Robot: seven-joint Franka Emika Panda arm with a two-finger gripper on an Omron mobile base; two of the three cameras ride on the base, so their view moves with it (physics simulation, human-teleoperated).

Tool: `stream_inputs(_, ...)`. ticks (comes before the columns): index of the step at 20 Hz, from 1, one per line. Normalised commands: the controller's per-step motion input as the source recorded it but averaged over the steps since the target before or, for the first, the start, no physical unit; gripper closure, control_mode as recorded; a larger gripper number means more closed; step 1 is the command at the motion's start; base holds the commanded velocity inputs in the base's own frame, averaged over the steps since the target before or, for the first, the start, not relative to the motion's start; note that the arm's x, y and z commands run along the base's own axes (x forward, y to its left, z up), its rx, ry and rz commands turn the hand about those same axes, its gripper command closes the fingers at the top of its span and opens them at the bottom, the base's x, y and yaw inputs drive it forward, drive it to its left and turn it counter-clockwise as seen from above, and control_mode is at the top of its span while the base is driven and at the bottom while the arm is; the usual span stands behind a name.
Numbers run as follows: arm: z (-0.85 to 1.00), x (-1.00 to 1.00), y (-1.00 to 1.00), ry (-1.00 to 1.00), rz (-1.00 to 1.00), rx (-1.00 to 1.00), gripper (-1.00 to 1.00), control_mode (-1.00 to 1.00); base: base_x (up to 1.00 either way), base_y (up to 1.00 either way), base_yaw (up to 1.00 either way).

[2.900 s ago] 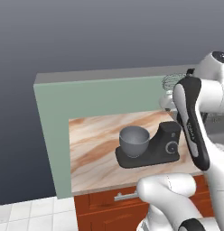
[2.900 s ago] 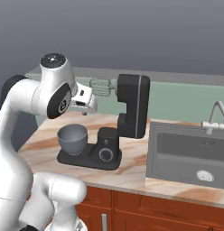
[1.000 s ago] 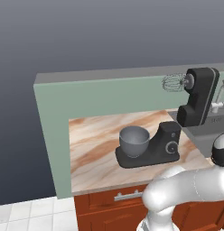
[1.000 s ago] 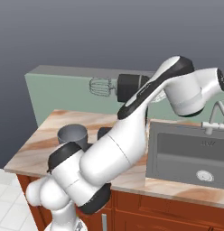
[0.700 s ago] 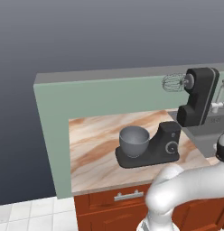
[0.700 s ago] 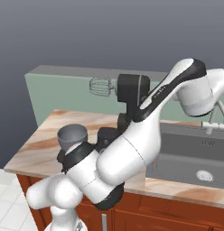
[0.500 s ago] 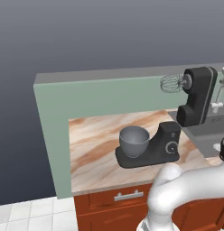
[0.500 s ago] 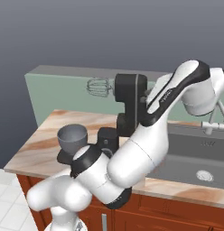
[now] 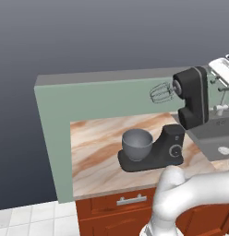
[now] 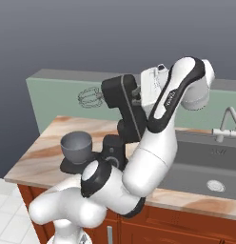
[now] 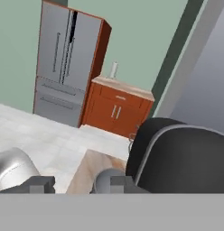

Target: Close the stand mixer head.

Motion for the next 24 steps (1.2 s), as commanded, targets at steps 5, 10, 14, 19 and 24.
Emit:
stream_inputs(5, -0.73, 0.88, 1.00, -0.37, 0.10, -0.07, -1.00, -1.00, 0.00, 0.00, 0.00)
stream_inputs(10, -0.54, 0.95, 1.00, -0.34, 0.00, -0.15, -1.00, -1.00, 0.00, 0.00, 0.00)
stream_inputs(14, -0.62, 0.85, 1.00, -0.31, -0.03, -0.22, -1.00, -1.00, 0.00, 0.00, 0.00)
stream_inputs(19, -0.37, 0.71, 1.00, -0.33, -0.03, -0.24, -1.00, -1.00, 0.00, 0.00, 0.00)
stream_inputs(24, -0.22, 0.13, 1.00, -0.43, -0.09, -0.13, -1.00, -1.00, 0.00, 0.00, 0.00)
